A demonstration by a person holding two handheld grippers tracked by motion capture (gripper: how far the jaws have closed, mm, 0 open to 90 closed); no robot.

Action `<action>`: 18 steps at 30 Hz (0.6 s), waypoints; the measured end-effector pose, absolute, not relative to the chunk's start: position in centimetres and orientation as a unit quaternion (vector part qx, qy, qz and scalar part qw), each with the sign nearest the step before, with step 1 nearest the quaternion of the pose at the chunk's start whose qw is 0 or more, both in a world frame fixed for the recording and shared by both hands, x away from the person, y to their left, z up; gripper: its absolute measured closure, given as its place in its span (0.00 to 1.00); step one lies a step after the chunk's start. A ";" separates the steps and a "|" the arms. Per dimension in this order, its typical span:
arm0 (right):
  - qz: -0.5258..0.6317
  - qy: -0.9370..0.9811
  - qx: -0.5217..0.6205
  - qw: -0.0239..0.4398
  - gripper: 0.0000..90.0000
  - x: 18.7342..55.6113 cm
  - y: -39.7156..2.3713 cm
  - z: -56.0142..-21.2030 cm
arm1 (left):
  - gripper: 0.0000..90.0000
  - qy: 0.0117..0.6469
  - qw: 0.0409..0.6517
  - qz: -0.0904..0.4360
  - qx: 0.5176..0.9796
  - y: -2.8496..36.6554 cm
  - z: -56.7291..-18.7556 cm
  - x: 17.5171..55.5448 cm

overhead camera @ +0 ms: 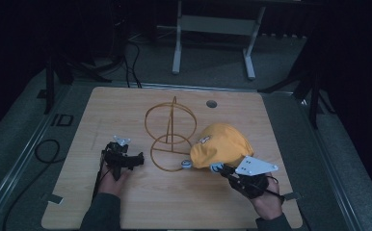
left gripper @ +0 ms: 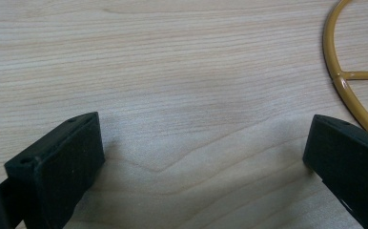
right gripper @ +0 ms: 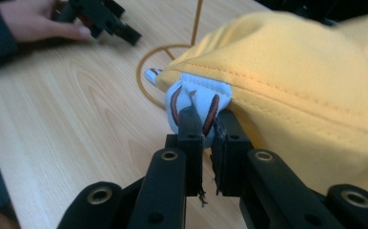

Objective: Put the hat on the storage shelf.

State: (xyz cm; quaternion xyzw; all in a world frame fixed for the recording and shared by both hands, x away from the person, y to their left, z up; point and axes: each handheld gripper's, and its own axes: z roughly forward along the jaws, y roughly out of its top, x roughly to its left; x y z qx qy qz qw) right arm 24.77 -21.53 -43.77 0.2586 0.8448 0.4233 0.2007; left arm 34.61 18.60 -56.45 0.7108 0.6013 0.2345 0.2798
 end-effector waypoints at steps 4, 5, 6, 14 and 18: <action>0.447 0.836 0.251 0.196 0.93 24.8 -21.7 -42.5 | 0.00 0.602 0.280 0.234 0.710 18.6 -56.5 34.6; 0.466 0.825 0.254 0.194 0.93 24.8 -22.1 -41.8 | 0.00 0.602 0.280 0.234 0.710 18.6 -56.5 34.6; 0.466 0.825 0.254 0.194 0.93 24.8 -22.1 -41.8 | 0.00 0.601 0.281 0.235 0.710 18.6 -56.5 34.6; 0.451 0.811 0.313 0.202 0.88 26.7 -24.7 -42.4 | 0.00 0.602 0.280 0.235 0.710 18.6 -56.5 34.6; 0.430 0.814 0.334 0.204 0.78 27.1 -25.9 -43.1 | 0.00 0.601 0.280 0.235 0.711 18.6 -56.5 34.6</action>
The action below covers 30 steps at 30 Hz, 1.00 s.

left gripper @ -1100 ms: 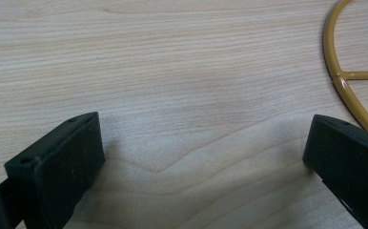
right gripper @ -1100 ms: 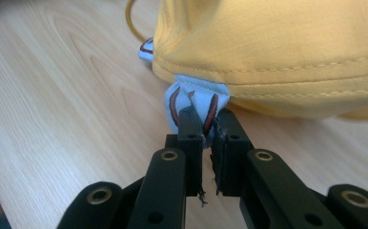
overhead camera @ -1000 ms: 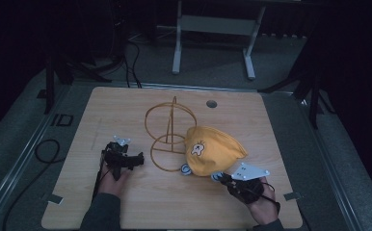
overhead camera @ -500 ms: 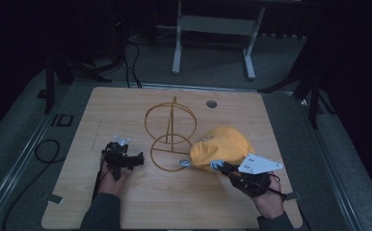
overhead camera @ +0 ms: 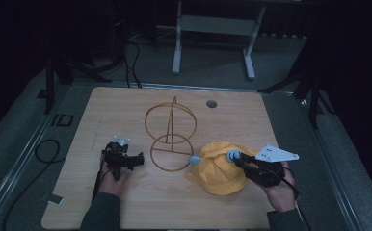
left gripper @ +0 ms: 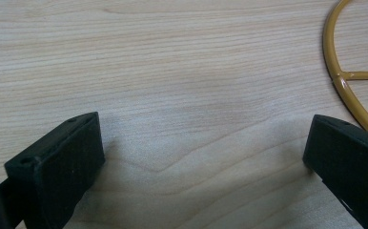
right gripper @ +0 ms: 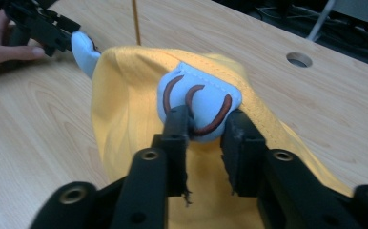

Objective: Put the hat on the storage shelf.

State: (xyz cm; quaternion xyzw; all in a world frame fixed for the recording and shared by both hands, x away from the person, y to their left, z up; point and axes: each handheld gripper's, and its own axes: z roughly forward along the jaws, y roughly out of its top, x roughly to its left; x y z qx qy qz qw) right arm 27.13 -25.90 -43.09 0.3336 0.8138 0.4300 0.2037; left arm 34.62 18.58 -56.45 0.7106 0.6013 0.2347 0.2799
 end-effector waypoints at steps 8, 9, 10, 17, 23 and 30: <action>0.410 0.812 0.346 0.229 0.68 27.1 -26.6 -42.9 | 0.00 0.601 0.280 0.234 0.711 18.6 -56.4 34.6; 0.410 0.812 0.346 0.229 0.68 27.1 -26.6 -42.9 | 0.00 0.602 0.280 0.235 0.710 18.6 -56.5 34.6; 0.410 0.814 0.344 0.226 0.67 27.2 -26.6 -42.8 | 0.00 0.601 0.280 0.234 0.711 18.6 -56.4 34.6; 0.387 0.831 0.332 0.224 0.67 28.3 -26.1 -42.9 | 0.00 0.601 0.280 0.234 0.711 18.6 -56.4 34.6; 0.373 0.842 0.321 0.222 0.67 28.8 -25.9 -42.9 | 0.00 0.601 0.280 0.234 0.711 18.6 -56.5 34.6; 0.361 0.854 0.312 0.206 0.65 29.5 -25.5 -42.5 | 0.00 0.601 0.280 0.234 0.711 18.5 -56.5 34.6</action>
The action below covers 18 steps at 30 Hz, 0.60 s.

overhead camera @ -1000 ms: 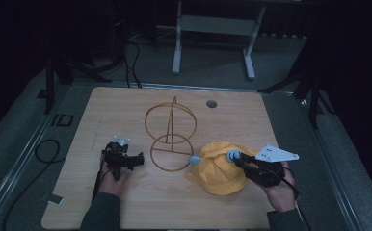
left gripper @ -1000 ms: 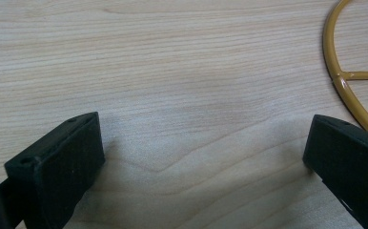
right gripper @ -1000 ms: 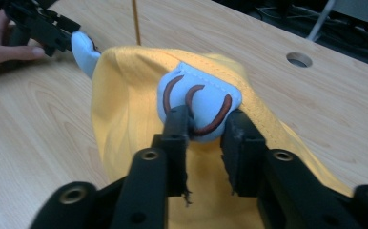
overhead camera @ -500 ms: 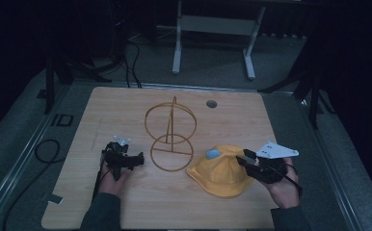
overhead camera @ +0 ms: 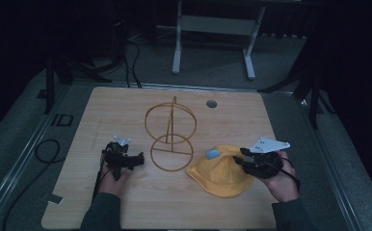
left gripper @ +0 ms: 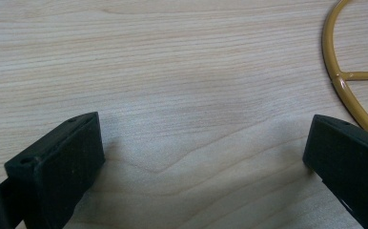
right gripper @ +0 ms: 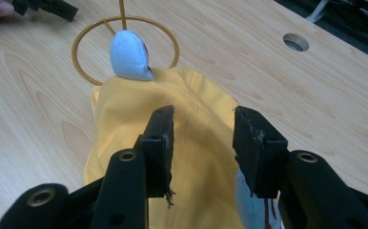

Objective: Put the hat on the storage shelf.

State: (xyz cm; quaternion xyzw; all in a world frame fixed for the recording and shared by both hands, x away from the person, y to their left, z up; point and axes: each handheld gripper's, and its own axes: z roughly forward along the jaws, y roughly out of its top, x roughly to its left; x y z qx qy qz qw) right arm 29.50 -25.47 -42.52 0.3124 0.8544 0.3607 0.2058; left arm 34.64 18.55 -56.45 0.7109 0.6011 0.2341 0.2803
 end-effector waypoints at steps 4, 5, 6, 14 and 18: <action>0.349 0.863 0.303 0.205 0.65 29.8 -25.1 -42.2 | 0.00 0.601 0.280 0.234 0.711 18.5 -56.5 34.6; 0.346 0.865 0.302 0.204 0.65 29.9 -25.0 -42.2 | 0.00 0.601 0.280 0.234 0.711 18.5 -56.5 34.6; 0.346 0.865 0.302 0.204 0.65 29.9 -25.0 -42.2 | 0.00 0.601 0.280 0.234 0.711 18.5 -56.5 34.6; 0.309 0.888 0.277 0.198 0.62 30.7 -24.0 -41.8 | 0.00 0.601 0.280 0.234 0.711 18.5 -56.5 34.6; 0.293 0.896 0.269 0.198 0.61 31.1 -23.7 -41.6 | 0.00 0.601 0.280 0.234 0.711 18.5 -56.5 34.6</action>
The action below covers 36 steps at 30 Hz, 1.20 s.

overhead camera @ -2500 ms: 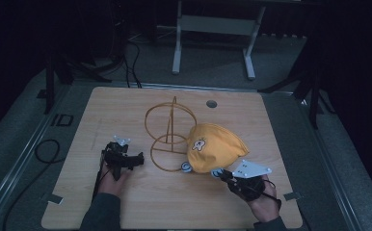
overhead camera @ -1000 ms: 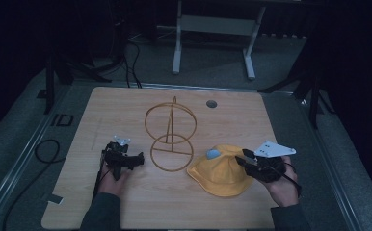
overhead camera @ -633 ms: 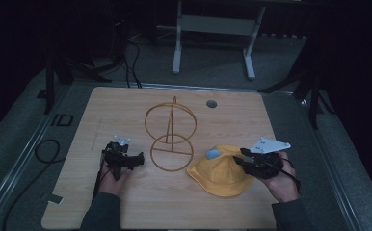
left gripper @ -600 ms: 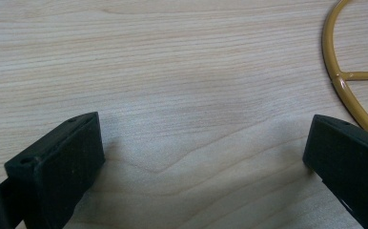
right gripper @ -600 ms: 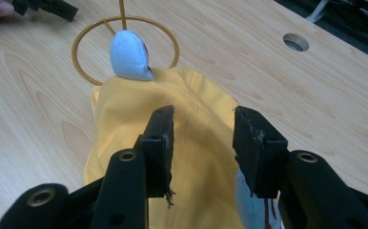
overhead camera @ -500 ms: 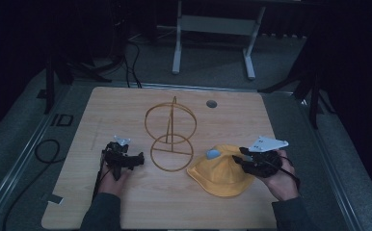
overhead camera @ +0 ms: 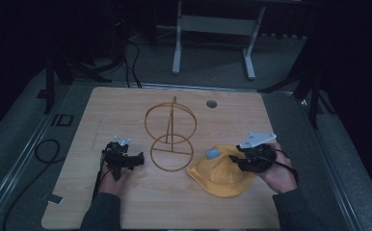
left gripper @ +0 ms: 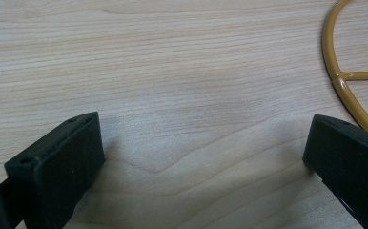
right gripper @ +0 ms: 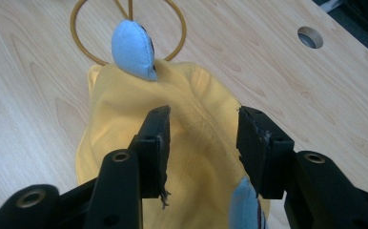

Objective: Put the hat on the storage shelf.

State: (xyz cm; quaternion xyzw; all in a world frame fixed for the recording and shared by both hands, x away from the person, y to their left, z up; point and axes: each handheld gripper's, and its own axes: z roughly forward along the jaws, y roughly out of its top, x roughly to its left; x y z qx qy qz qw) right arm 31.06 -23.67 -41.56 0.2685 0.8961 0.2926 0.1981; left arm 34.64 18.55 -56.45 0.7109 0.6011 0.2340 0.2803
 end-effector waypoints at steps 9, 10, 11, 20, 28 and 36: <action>0.265 0.913 0.242 0.193 0.60 31.5 -22.8 -40.9 | 0.00 0.601 0.280 0.234 0.711 18.5 -56.5 34.6; 0.262 0.915 0.240 0.192 0.59 31.5 -22.6 -40.9 | 0.00 0.601 0.280 0.234 0.711 18.5 -56.5 34.6; 0.257 0.917 0.237 0.191 0.59 31.6 -22.5 -40.9 | 0.00 0.601 0.280 0.234 0.711 18.5 -56.5 34.6; 0.225 0.933 0.212 0.186 0.59 32.0 -21.7 -41.0 | 0.00 0.600 0.279 0.233 0.713 18.6 -56.4 34.6; 0.186 0.949 0.177 0.185 0.59 32.6 -21.0 -41.0 | 0.00 0.600 0.278 0.234 0.713 18.5 -56.4 34.6; 0.158 0.962 0.142 0.174 0.60 32.9 -20.2 -40.8 | 0.00 0.599 0.278 0.234 0.713 18.6 -56.4 34.7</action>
